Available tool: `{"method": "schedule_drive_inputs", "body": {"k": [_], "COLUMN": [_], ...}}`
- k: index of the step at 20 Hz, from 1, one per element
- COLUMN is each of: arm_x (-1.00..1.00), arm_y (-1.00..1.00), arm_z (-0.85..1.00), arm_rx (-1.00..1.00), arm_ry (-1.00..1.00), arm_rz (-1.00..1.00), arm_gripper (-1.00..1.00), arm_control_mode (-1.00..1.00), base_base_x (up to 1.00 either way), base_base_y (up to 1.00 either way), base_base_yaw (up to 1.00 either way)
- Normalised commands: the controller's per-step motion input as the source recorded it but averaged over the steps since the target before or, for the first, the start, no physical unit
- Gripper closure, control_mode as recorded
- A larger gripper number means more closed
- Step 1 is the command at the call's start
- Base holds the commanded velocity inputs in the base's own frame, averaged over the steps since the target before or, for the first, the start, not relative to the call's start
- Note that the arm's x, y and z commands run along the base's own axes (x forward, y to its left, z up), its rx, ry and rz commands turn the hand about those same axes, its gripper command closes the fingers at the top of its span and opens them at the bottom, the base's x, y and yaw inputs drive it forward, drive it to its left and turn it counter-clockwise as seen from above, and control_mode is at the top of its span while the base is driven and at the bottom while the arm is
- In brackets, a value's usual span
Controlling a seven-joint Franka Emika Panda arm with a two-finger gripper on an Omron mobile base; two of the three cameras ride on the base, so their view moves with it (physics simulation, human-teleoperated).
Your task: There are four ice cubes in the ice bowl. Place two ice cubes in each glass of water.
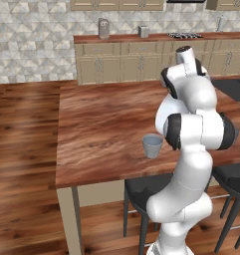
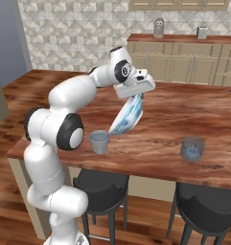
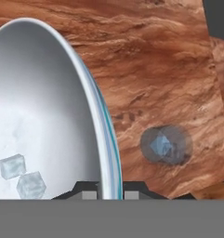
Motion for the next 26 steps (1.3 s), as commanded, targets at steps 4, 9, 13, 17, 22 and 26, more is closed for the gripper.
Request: {"method": "schedule_drive_inputs", "body": {"k": [4, 9, 13, 17, 22, 26], "arm_x": [0.00, 0.00, 0.00, 0.00, 0.00, 0.00], "arm_y": [0.18, 0.07, 0.11, 0.14, 0.03, 0.04], "arm_z": [0.00, 0.00, 0.00, 0.00, 0.00, 0.00], "arm_rx": [-0.04, -0.06, -0.05, -0.04, -0.02, -0.01], "arm_ry": [0.00, 0.00, 0.00, 0.00, 0.00, 0.00], "arm_rz": [0.00, 0.00, 0.00, 0.00, 0.00, 0.00], "arm_gripper": [1.00, 1.00, 1.00, 1.00, 1.00, 1.00], "arm_control_mode": [-1.00, -1.00, -1.00, -1.00, -1.00, -1.00], "base_base_x": [0.00, 0.00, 0.00, 0.00, 0.00, 0.00], "base_base_y": [0.00, 0.00, 0.00, 0.00, 0.00, 0.00], "base_base_yaw": [0.00, 0.00, 0.00, 0.00, 0.00, 0.00]}}
